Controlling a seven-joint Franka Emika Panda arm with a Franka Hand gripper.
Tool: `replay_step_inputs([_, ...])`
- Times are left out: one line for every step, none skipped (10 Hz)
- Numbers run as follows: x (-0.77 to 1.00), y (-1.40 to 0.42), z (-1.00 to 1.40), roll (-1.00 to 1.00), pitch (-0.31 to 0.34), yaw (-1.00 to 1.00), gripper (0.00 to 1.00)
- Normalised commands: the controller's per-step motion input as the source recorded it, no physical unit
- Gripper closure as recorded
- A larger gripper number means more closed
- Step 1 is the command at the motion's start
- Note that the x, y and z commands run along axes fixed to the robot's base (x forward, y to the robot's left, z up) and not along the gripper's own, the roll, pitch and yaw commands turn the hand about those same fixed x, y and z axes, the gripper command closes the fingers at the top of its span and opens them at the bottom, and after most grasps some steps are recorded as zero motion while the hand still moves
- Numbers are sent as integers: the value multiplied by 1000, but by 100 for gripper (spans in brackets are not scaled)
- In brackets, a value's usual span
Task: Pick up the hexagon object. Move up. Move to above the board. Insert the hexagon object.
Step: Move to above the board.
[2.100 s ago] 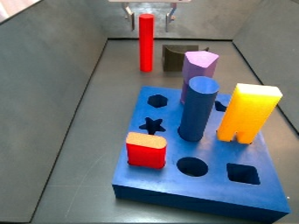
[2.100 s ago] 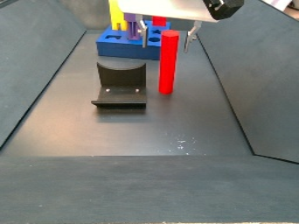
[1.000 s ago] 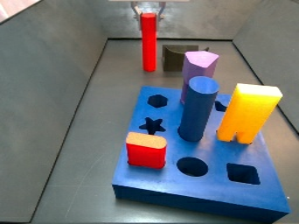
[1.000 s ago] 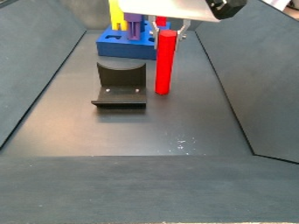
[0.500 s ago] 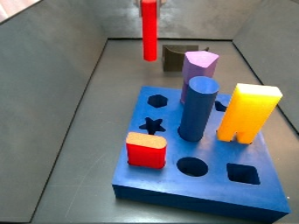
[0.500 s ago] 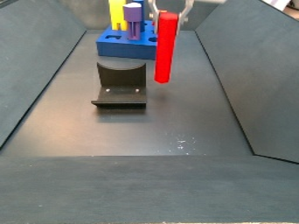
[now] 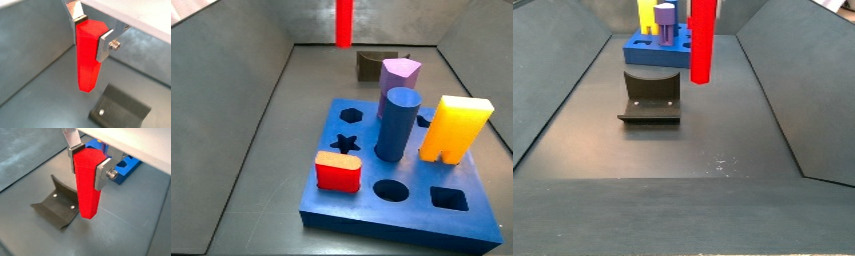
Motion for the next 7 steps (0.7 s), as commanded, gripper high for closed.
replay_step_inputs([181, 472, 849, -2, 260, -45, 100])
replay_step_inputs([91, 198, 535, 1, 172, -33, 100])
replay_step_inputs([68, 100, 424, 3, 144, -27, 100])
replay_step_inputs([22, 53, 228, 9, 102, -26, 100])
replay_step_inputs([-116, -1000, 192, 8, 63, 507, 100])
replay_step_inputs([-114, -1000, 177, 19, 43, 496, 100])
replay_step_inputs([-120, -1000, 183, 52, -11, 331, 100])
